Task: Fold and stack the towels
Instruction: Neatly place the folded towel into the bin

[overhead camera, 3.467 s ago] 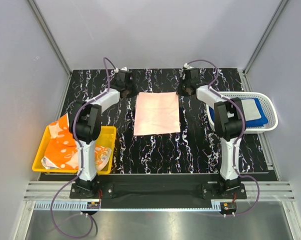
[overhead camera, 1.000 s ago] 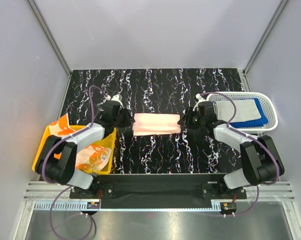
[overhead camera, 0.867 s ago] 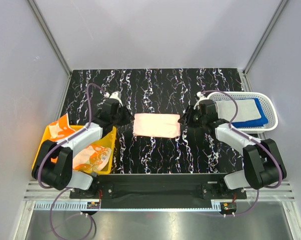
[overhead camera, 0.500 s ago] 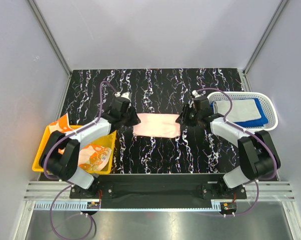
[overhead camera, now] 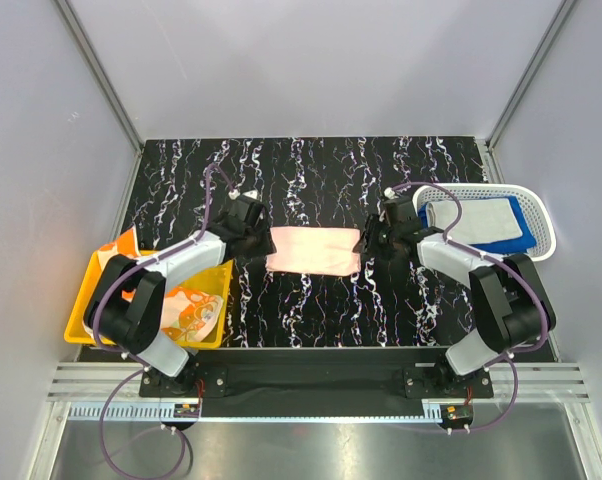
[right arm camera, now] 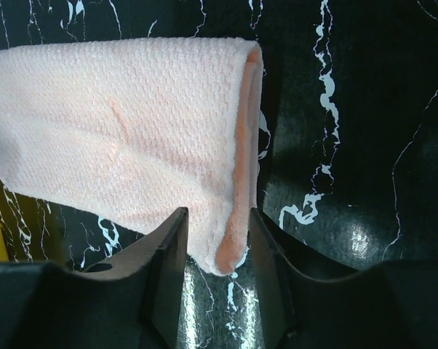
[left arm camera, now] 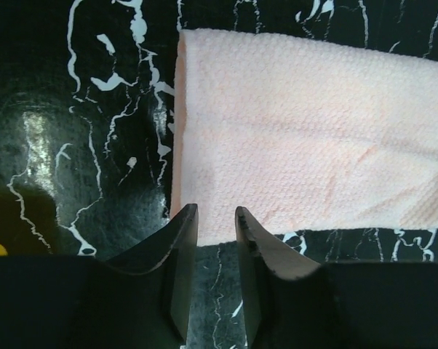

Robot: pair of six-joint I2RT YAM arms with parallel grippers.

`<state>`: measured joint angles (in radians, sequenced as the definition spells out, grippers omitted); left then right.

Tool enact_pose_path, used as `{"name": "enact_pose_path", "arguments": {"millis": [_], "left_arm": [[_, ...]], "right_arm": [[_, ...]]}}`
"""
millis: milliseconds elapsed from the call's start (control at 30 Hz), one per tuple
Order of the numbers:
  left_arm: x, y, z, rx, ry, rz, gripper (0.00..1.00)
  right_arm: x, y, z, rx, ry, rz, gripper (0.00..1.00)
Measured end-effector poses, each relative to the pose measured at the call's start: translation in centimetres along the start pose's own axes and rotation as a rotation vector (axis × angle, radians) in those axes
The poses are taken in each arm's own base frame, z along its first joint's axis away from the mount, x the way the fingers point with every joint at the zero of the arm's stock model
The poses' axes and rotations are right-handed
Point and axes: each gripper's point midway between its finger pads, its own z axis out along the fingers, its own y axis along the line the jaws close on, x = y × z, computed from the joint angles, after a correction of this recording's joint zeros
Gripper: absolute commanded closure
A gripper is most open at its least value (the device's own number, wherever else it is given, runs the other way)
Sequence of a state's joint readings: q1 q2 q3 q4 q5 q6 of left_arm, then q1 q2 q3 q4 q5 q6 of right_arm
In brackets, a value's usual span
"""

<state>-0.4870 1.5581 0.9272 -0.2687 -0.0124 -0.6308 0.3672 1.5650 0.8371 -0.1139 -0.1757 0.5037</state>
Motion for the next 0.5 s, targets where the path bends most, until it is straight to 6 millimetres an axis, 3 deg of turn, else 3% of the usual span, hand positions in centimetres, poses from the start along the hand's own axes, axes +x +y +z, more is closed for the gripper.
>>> {"name": "enact_pose_path", "arguments": {"millis": [167, 300, 500], "left_arm": [[0.7, 1.0, -0.4, -0.042, 0.02, 0.003, 0.51], [1.2, 1.3, -0.8, -0.041, 0.026, -0.008, 0.51], [3.0, 2.3, -0.4, -0.057, 0.059, -0.039, 0.53]], "right_arm": [[0.8, 0.3, -0.8, -0.008, 0.001, 0.007, 0.44], [1.8, 1.0, -1.8, -0.024, 0.0, 0.013, 0.43], [3.2, 1.0, -1.6, -0.015, 0.025, 0.045, 0.45]]}}
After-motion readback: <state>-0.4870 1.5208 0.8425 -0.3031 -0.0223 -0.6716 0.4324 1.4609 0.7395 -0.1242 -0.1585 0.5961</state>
